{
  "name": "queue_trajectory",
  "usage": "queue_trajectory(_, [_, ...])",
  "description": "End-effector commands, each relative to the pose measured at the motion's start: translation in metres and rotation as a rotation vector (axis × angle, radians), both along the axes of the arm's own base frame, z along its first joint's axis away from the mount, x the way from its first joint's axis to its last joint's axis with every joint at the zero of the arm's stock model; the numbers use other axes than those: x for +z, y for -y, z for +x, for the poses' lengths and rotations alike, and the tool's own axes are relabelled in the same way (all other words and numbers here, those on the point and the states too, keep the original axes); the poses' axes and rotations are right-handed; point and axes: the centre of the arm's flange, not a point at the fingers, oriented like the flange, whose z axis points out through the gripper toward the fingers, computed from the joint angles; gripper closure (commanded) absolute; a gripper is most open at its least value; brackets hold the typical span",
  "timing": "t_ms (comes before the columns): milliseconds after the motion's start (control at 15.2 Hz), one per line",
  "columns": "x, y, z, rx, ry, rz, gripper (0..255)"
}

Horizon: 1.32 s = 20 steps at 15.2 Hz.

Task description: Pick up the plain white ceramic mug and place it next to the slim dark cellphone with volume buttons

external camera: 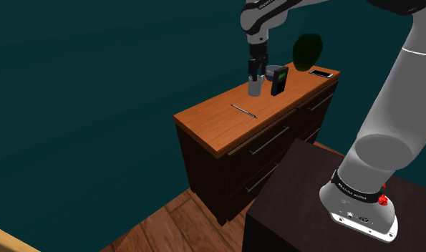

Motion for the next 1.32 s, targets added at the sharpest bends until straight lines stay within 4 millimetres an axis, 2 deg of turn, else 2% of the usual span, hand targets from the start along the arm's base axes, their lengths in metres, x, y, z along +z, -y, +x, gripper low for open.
queue_trajectory(0, [-0.012, 0.017, 0.017, 0.011, -0.007, 0.003, 0])
queue_trajectory(528, [-0.057, 0.089, 0.086, 0.048, -0.036, 0.016, 0])
queue_trajectory(1056, [-0.097, 0.092, 0.081, 0.049, -0.037, 0.016, 0])
queue_trajectory(1254, [-0.097, 0.092, 0.081, 0.049, -0.037, 0.016, 0])
